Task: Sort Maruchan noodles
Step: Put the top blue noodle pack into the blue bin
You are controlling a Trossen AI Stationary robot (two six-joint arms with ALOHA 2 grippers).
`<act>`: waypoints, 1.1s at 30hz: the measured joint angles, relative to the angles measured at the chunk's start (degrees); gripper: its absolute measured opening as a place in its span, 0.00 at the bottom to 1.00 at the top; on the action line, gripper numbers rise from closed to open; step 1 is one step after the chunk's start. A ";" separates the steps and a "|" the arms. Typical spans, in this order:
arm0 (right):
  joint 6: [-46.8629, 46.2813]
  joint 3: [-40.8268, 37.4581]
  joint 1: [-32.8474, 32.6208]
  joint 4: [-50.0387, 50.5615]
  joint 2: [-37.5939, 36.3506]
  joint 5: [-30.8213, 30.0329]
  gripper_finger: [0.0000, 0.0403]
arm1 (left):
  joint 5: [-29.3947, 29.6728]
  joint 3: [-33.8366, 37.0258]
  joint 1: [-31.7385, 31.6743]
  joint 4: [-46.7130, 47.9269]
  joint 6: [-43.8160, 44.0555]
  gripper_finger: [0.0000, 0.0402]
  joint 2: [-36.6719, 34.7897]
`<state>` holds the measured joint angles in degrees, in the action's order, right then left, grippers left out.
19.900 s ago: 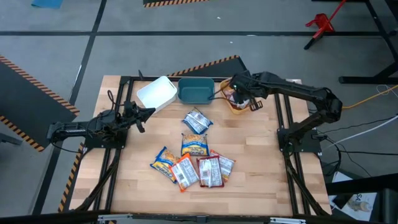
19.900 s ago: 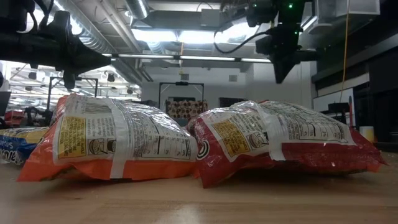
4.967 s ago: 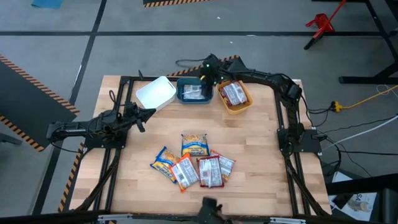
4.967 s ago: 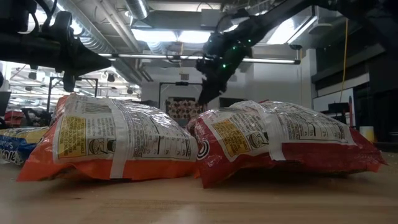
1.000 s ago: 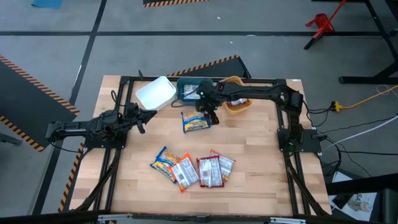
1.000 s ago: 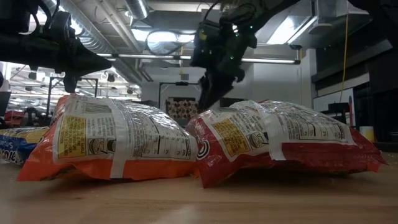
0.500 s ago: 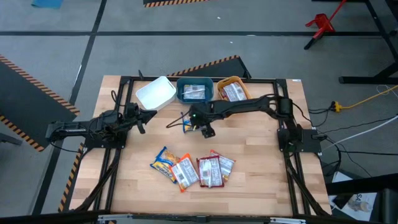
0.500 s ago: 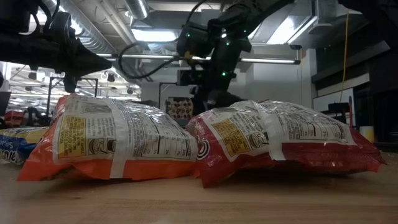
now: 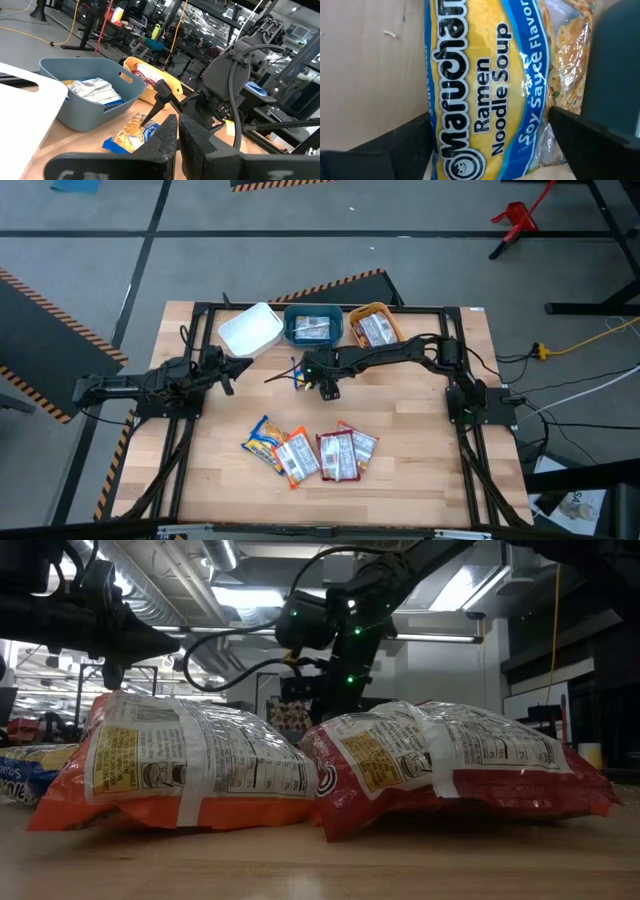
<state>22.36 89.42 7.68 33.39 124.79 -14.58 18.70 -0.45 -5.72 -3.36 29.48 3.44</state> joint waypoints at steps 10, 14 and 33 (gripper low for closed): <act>-0.99 -0.17 -1.47 0.57 0.06 -4.03 0.52 | -0.18 0.00 0.00 0.00 0.03 0.03 0.00; -1.04 -0.19 -2.41 0.68 0.09 -4.88 0.41 | -0.18 0.00 0.00 0.00 0.06 0.03 0.00; -2.84 -0.37 -3.13 1.62 -5.36 3.87 0.35 | -0.19 0.00 0.02 0.00 -0.03 0.03 0.00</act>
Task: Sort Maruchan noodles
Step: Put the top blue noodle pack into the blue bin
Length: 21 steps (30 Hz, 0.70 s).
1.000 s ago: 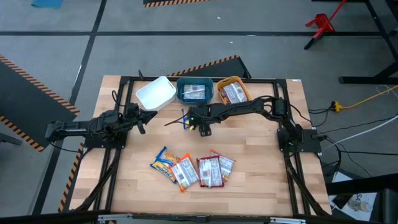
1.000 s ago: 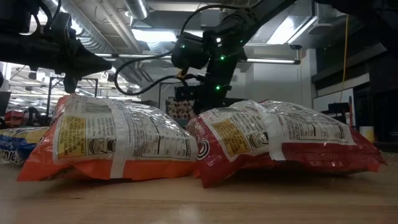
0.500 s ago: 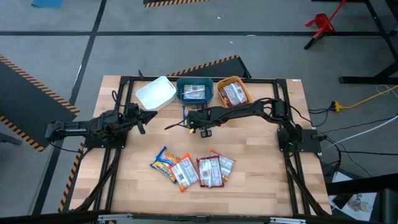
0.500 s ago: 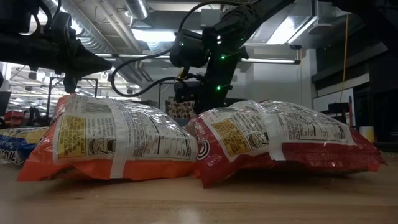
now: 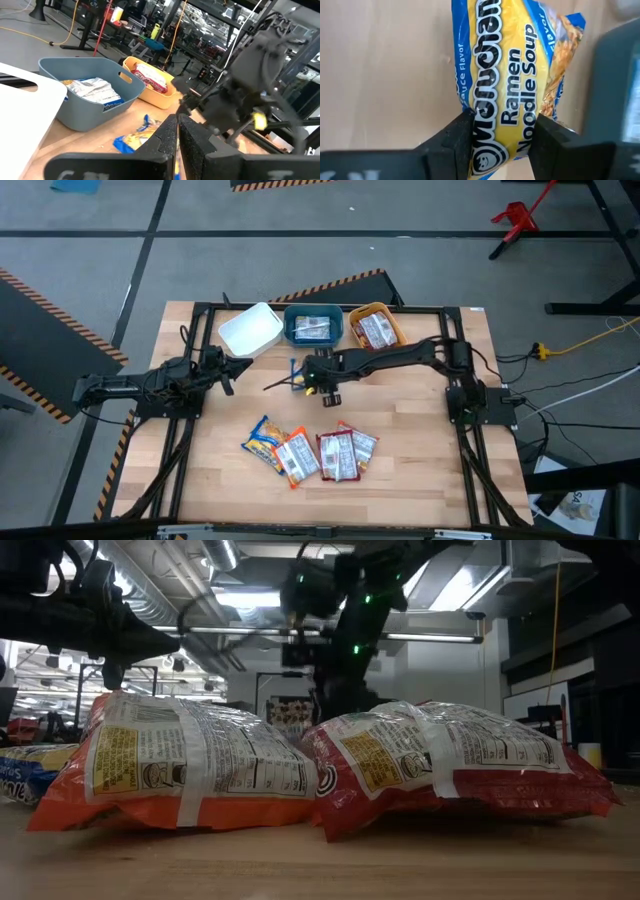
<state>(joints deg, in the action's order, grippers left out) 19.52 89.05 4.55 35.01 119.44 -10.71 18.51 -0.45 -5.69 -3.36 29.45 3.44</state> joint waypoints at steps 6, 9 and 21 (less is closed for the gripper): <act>0.35 0.07 1.01 -0.66 -3.99 -0.89 0.35 | 0.01 0.00 0.00 0.00 -0.02 0.03 0.00; 1.70 0.19 2.41 -1.15 -6.55 -2.10 0.35 | 0.01 0.00 0.00 0.00 -0.04 0.03 0.00; 2.20 0.25 10.71 -1.85 -10.81 9.13 0.35 | -0.01 0.00 0.00 0.02 -0.04 0.03 0.00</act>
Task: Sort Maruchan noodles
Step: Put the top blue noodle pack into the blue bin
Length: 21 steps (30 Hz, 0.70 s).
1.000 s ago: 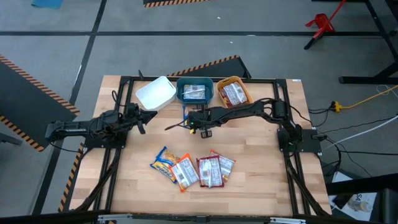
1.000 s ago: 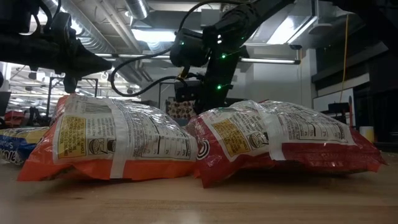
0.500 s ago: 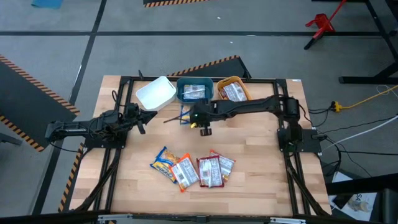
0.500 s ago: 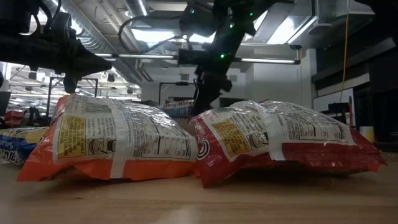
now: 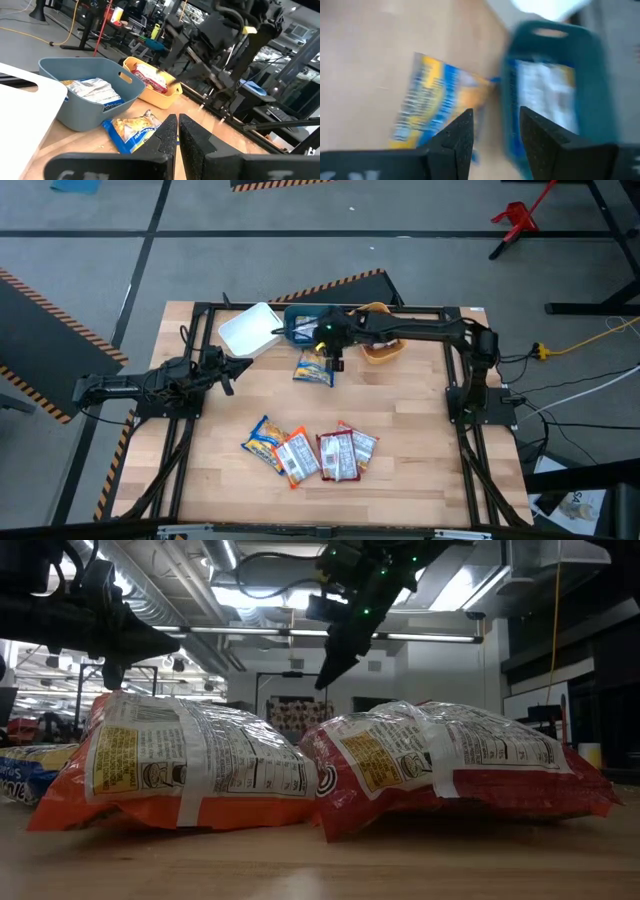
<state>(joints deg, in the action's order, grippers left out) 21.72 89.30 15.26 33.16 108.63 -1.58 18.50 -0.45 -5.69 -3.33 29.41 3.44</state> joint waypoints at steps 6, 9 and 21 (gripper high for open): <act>-0.42 -0.28 -2.49 0.58 2.95 7.04 0.48 | 0.02 0.00 -0.02 0.00 -0.06 0.03 0.00; -1.89 -0.25 -4.18 -0.78 4.43 4.43 0.63 | 0.02 0.00 -0.02 0.00 -0.09 0.03 0.00; -6.39 -0.28 -4.74 -0.26 10.61 -2.29 0.90 | 0.02 0.00 -0.02 0.00 -0.09 0.03 -0.01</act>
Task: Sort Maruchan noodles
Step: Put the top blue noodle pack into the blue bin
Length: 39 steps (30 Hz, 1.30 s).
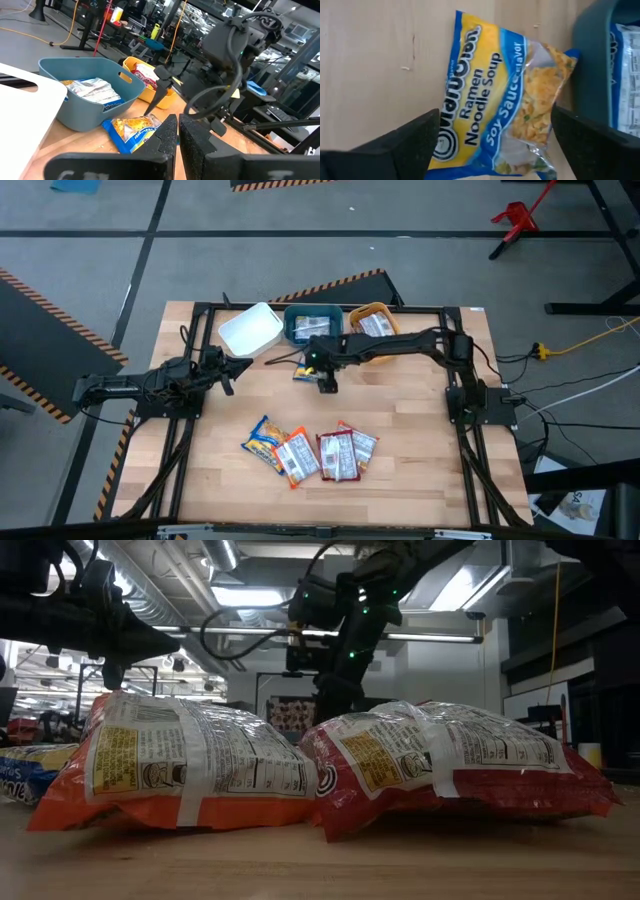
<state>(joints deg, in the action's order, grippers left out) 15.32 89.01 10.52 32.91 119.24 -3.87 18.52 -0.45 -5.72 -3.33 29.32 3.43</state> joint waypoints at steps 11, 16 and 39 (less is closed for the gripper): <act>0.04 0.17 -0.05 0.37 0.00 -3.81 0.94 | 0.00 0.00 0.00 0.00 -0.48 0.03 0.01; 1.59 1.09 0.00 -3.11 0.07 -5.02 0.93 | 0.00 0.00 0.00 0.00 -1.20 0.03 0.01; -2.79 4.46 1.55 5.35 0.81 0.94 0.97 | -0.42 0.00 0.00 0.02 -3.19 0.03 0.01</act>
<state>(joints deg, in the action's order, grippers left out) 12.53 93.48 12.07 38.25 120.05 -2.93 18.11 -0.45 -5.72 -3.31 26.14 3.44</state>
